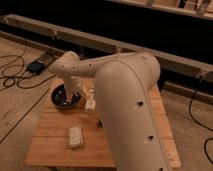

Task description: Push the ceramic bowl across the table

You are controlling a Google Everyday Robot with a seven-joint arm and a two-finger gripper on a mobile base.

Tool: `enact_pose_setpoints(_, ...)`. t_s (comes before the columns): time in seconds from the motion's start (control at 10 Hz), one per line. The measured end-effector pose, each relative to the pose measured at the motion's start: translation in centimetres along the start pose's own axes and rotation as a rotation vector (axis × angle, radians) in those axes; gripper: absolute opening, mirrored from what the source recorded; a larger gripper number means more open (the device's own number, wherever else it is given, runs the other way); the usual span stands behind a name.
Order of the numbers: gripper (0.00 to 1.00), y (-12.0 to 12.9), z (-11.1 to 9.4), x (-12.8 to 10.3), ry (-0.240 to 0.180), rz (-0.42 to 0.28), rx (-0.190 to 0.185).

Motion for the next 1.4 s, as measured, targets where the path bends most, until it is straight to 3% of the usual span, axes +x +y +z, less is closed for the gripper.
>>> enact_pose_setpoints(0.3, 0.65, 2.0, 1.8, -2.8, -0.015, -0.029, -0.021)
enact_pose_setpoints(0.6, 0.65, 3.9, 4.0, -4.0, -0.001, -0.078, -0.026)
enact_pose_setpoints(1.0, 0.65, 5.2, 5.9, -3.8, 0.034, -0.132, -0.017)
enact_pose_setpoints(1.4, 0.65, 6.4, 6.7, -1.2, 0.091, -0.191, 0.009)
